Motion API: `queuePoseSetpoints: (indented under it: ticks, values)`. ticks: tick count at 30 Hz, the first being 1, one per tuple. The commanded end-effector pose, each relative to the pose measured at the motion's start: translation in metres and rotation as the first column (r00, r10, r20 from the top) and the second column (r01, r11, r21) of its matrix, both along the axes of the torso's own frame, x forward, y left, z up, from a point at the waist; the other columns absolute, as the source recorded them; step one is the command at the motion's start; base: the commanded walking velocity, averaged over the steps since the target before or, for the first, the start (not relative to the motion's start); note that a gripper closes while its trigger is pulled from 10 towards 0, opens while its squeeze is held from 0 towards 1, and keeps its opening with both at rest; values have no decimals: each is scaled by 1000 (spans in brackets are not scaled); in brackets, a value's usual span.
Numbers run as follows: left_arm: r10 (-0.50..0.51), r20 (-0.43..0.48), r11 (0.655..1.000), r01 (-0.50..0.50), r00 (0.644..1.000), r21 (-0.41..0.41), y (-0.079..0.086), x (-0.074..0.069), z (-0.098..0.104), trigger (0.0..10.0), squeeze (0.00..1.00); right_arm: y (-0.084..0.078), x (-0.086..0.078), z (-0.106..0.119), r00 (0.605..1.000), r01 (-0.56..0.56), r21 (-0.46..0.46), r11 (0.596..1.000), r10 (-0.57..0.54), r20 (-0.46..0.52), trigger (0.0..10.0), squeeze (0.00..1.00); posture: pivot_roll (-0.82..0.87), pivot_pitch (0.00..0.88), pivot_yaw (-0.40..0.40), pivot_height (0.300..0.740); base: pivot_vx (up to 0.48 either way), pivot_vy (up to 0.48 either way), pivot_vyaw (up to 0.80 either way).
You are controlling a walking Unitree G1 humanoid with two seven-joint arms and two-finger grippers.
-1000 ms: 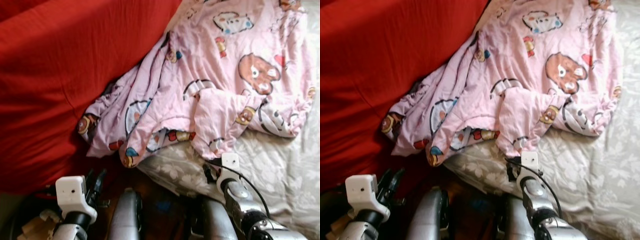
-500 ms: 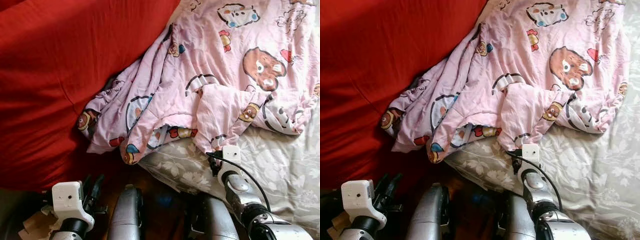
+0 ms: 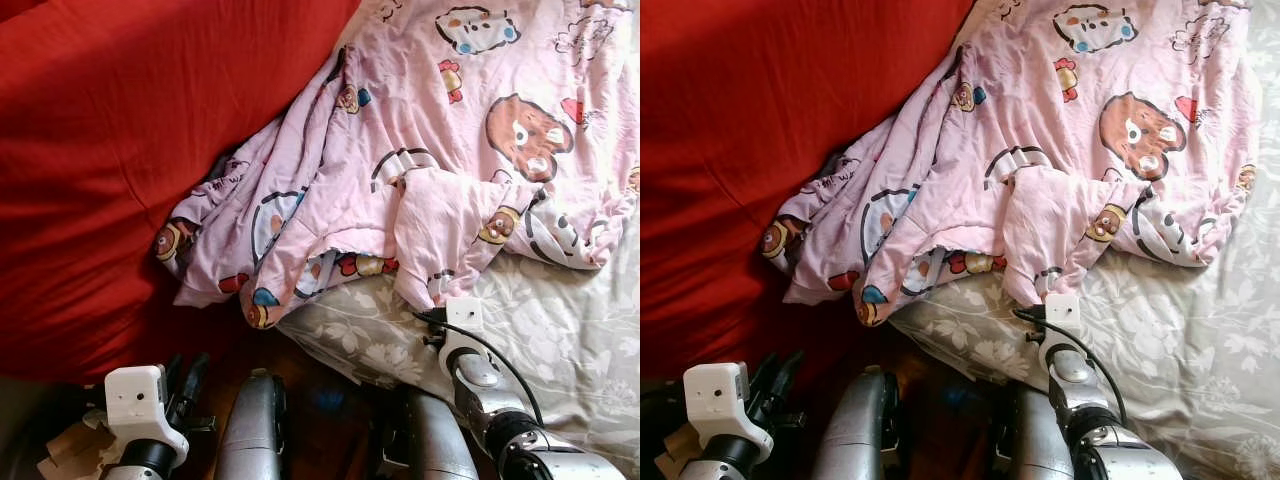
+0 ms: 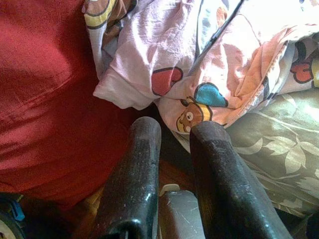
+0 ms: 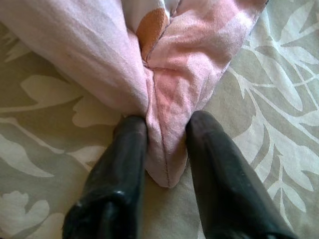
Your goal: Clean up the room
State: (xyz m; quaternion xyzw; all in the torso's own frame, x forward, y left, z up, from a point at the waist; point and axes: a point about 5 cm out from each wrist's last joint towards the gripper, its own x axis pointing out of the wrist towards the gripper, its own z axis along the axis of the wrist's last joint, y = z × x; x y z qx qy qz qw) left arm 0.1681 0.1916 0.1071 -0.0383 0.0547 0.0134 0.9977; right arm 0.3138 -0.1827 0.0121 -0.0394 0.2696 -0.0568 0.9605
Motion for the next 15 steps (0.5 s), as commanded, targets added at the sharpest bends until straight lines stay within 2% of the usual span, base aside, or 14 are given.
queuePoseSetpoints:
  ticks: [1, 15]
  values:
    - [-1, -30, 1000, 1, 1000, -4, 0, -7, -2, 10000, 0, -5, -18, -19, 995, 32, 1, 999, -32, -96, 0, 0, 291, 408, 33, 644, 0, 0, 0]
    - [-9, -45, 1000, 9, 999, -1, 0, -9, -4, 10000, 0, 0, -22, -24, 991, 44, 68, 997, -35, -131, 0, 0, 293, 408, 39, 644, 0, 0, 0]
